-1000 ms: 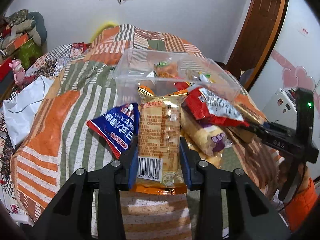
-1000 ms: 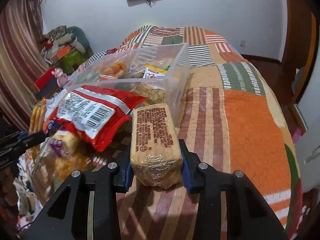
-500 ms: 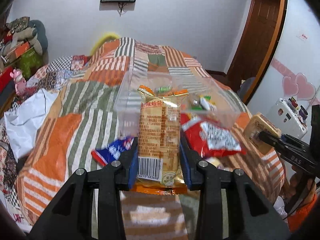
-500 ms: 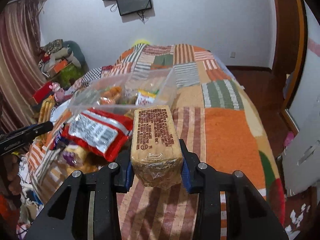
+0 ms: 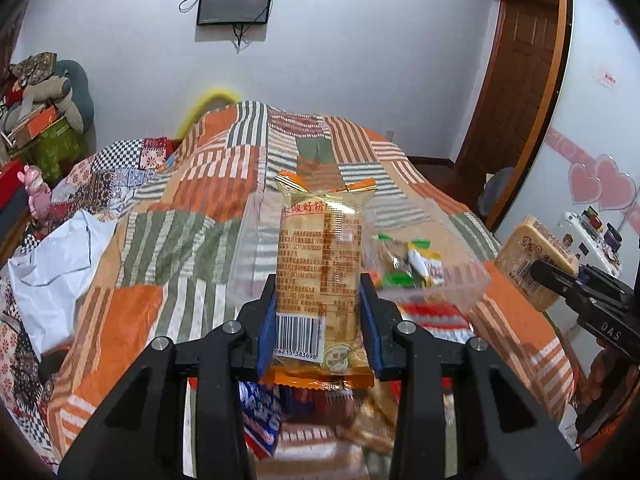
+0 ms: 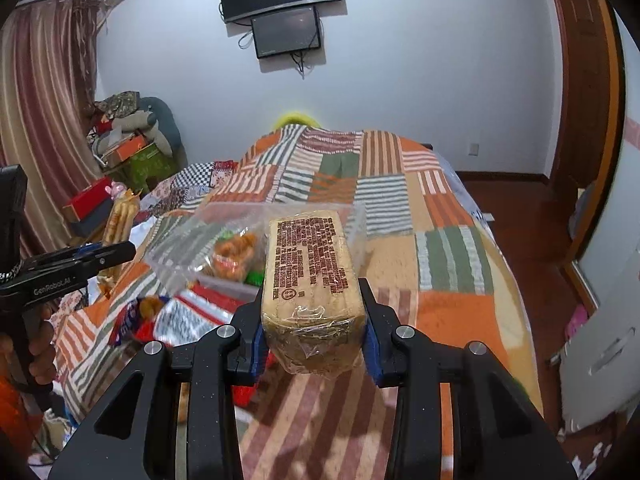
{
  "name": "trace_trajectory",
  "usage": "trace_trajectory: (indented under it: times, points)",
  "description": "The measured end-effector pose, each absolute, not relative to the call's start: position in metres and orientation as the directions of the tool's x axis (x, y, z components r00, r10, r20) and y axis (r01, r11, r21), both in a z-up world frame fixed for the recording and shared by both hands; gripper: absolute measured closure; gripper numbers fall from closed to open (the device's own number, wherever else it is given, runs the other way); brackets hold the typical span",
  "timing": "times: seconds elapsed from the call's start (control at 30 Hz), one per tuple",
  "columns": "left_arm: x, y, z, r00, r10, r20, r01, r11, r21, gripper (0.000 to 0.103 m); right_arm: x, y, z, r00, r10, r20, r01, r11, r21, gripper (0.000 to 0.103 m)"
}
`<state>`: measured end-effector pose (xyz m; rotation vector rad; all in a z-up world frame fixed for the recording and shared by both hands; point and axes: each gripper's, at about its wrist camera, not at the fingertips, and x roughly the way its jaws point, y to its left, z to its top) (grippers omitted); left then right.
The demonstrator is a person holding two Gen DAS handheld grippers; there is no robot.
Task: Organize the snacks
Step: 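Carry cake pack and bread loaf into the clear box and release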
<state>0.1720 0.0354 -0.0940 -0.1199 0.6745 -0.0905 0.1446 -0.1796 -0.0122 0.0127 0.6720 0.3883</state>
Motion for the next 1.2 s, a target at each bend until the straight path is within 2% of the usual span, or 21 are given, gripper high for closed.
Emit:
trace_trajectory:
  times: [0.53,0.97,1.2]
  points:
    - [0.235,0.046,-0.098,0.782,-0.073,-0.619,0.017,0.995,-0.095,0.066,0.189,-0.15,-0.023,0.68,0.406,-0.611,-0.403,0.903,0.15,0.068]
    - [0.282,0.062,-0.132,0.698,-0.113,-0.707,-0.003,0.987,-0.16,0.066,0.219,-0.132,-0.045,0.604,0.441,-0.664,-0.433,0.881,0.191,0.068]
    - [0.288,0.061,-0.149,0.661,-0.102,-0.744,-0.017,0.988,-0.151,0.066,0.226,-0.133,-0.056,0.569,0.447,-0.69,-0.428,0.878,0.216,0.068]
